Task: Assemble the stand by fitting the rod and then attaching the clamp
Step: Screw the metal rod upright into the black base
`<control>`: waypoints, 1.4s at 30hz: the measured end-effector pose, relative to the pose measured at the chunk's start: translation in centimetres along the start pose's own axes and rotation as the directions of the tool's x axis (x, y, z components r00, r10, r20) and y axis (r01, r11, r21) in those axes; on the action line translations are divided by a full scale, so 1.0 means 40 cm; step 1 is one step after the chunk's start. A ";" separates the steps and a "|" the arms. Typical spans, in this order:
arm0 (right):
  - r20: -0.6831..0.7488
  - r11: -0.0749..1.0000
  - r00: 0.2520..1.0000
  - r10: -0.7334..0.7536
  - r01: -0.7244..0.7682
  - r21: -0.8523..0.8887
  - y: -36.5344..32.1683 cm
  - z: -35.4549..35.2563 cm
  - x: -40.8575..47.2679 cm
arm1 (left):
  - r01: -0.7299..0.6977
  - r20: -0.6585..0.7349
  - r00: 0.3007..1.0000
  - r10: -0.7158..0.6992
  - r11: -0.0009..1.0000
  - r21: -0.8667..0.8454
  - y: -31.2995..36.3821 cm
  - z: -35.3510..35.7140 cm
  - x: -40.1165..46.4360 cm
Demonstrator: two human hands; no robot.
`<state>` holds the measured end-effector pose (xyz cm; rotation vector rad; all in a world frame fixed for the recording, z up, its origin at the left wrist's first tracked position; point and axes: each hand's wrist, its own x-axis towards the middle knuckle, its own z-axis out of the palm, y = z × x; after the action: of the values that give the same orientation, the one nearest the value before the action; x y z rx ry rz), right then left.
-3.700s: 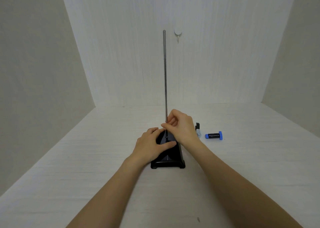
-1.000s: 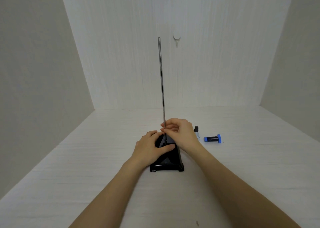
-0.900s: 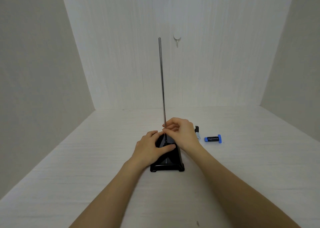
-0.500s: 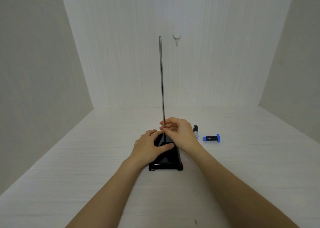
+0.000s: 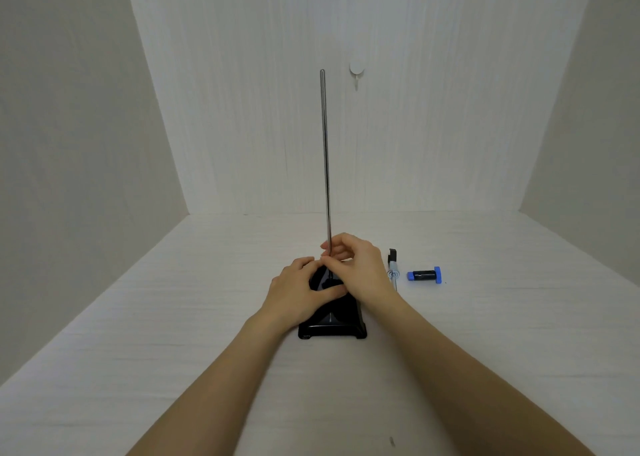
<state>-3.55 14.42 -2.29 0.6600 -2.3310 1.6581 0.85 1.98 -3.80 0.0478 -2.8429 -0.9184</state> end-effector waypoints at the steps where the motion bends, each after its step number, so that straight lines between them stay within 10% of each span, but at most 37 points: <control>1: 0.025 1.000 1.000 0.003 -0.003 0.006 0.000 -0.004 -0.001 | -0.002 -0.001 1.000 0.002 1.000 0.005 0.000 0.000 0.000; 15: -0.103 1.000 0.994 0.027 -0.027 0.000 0.000 0.008 0.002 | 0.009 0.011 1.000 -0.009 1.000 -0.003 -0.001 0.000 0.001; 42: 0.100 0.997 0.992 0.079 -0.078 -0.015 -0.001 -0.031 0.012 | 0.014 0.003 1.000 -0.014 1.000 0.021 -0.001 0.000 0.002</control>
<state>-4.08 15.46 -1.64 0.6732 -2.4647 1.6802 0.79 1.93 -3.82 0.0683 -2.8586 -0.8920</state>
